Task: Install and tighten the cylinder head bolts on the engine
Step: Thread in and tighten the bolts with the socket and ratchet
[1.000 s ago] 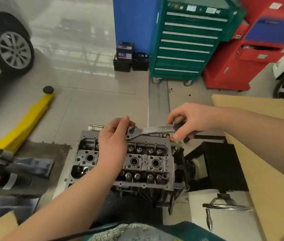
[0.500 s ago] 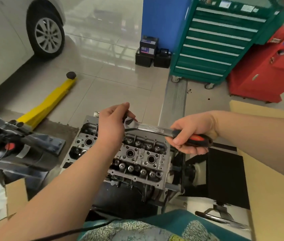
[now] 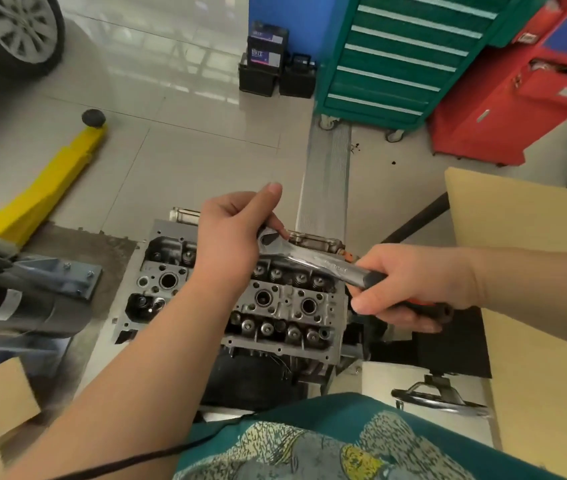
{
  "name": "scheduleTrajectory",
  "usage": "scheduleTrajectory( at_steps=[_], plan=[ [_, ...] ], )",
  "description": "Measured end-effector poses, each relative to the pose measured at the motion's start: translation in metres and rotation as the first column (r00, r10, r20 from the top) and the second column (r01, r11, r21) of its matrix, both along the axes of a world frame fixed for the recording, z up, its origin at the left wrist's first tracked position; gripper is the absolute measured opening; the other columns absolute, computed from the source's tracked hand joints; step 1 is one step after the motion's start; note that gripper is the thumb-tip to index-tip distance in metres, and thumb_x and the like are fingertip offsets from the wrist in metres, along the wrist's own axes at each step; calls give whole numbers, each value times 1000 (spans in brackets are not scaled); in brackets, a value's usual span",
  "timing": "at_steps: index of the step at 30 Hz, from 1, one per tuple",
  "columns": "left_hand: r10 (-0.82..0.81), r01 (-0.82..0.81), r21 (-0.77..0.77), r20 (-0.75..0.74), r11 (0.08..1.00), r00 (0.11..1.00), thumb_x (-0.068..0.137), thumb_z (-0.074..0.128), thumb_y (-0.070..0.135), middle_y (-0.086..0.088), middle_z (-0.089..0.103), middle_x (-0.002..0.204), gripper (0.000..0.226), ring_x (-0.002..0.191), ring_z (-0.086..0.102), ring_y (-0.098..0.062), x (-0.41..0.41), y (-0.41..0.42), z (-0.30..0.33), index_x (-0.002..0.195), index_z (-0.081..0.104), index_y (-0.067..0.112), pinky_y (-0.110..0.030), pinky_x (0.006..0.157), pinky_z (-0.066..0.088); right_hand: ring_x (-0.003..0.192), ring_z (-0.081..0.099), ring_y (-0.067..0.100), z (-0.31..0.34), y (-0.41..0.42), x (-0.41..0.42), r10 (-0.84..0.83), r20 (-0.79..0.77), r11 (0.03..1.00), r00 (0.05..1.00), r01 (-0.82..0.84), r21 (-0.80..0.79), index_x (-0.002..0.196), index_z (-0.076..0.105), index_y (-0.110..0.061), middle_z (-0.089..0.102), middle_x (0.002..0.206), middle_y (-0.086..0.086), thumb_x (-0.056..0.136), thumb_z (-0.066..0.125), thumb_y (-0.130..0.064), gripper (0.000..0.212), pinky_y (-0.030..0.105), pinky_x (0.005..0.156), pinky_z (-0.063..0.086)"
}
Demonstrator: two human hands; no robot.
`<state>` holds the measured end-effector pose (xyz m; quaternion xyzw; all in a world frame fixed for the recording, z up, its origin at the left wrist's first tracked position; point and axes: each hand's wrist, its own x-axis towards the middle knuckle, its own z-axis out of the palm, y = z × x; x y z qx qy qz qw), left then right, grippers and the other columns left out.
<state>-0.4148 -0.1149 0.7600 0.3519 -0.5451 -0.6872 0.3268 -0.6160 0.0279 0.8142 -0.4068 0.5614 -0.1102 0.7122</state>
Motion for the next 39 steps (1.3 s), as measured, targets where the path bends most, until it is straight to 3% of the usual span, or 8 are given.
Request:
scheduleTrajectory(
  at_steps=[12,17,20,24,28,33,36,39],
  plan=[
    [-374,374,28,-20,927,927,91,73,44,-25,67,64,50,52,52,-31,12,-27,1,61,69,4,-54,102,53,44,51,23,-8,47,74,-401,5,913,916,399,84,87,65,-16,56,63,13,90,81,-43,31,26,47,49],
    [-452,452,-9,-1,892,892,93,73,43,-10,68,58,49,50,50,-18,14,-33,3,65,72,2,-52,89,55,47,52,25,-3,45,79,-409,-83,905,909,416,95,91,70,-18,58,66,14,86,83,-46,32,28,48,50],
    [-488,488,-23,0,873,873,94,69,48,-26,63,62,49,52,48,-25,16,-35,3,66,75,7,-44,70,53,54,56,31,2,43,79,-387,-209,909,898,410,76,87,71,-27,63,69,16,82,84,-53,29,37,55,53],
    [-546,546,5,-4,838,838,98,64,40,-22,70,72,40,57,56,-24,20,-36,3,73,77,12,-34,64,52,68,67,44,6,37,83,-340,-386,936,857,347,-54,90,71,-34,71,77,14,84,76,-51,19,51,63,61],
    [-643,644,-26,45,764,765,96,59,46,-13,72,88,36,79,66,-23,37,-46,-11,96,77,15,-41,79,51,65,67,10,8,37,88,-304,-611,948,731,168,-271,87,62,-48,68,81,-13,88,68,-48,6,34,52,57],
    [-571,557,129,239,820,785,75,65,73,-30,62,111,79,112,60,-47,47,-36,-23,101,63,-2,-68,105,42,67,53,2,14,38,82,-349,-808,884,474,-119,-451,77,43,-56,56,72,-16,96,58,-50,25,29,54,36],
    [-445,433,127,89,892,891,75,60,57,-1,71,81,36,79,68,-20,33,-26,-10,77,78,26,-46,81,49,67,51,0,22,33,73,-376,-816,849,440,-188,-493,84,45,-45,58,74,-15,98,52,-51,17,31,56,42],
    [-372,374,86,-30,924,928,78,59,52,8,70,76,29,68,63,-8,17,-20,8,71,77,31,-41,74,42,64,50,-1,38,35,52,-422,-800,795,427,-251,-553,87,53,-40,57,70,-15,98,53,-49,14,33,55,44]
  ],
)
